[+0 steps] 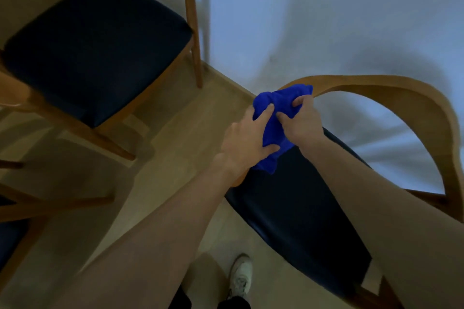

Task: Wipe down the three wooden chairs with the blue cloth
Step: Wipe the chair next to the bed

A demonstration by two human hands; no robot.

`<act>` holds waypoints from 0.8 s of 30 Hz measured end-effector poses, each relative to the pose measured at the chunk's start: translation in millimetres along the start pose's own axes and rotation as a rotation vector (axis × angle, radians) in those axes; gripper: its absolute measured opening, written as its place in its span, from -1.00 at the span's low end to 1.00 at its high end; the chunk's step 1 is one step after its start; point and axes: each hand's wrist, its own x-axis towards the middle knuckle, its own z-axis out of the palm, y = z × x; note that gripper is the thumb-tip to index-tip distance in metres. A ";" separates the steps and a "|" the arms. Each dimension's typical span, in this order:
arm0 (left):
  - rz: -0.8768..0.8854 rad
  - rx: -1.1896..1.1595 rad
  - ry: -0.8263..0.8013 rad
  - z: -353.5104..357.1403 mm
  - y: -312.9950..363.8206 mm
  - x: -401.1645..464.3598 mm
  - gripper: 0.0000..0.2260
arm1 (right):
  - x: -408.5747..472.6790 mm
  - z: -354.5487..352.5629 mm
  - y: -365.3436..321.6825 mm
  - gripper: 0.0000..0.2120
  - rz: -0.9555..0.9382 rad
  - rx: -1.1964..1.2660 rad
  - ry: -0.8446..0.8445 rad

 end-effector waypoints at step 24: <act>-0.427 -0.404 0.254 -378.7 -46.5 -230.2 -0.75 | -173.6 -46.5 -321.6 -0.61 -0.628 0.170 -0.828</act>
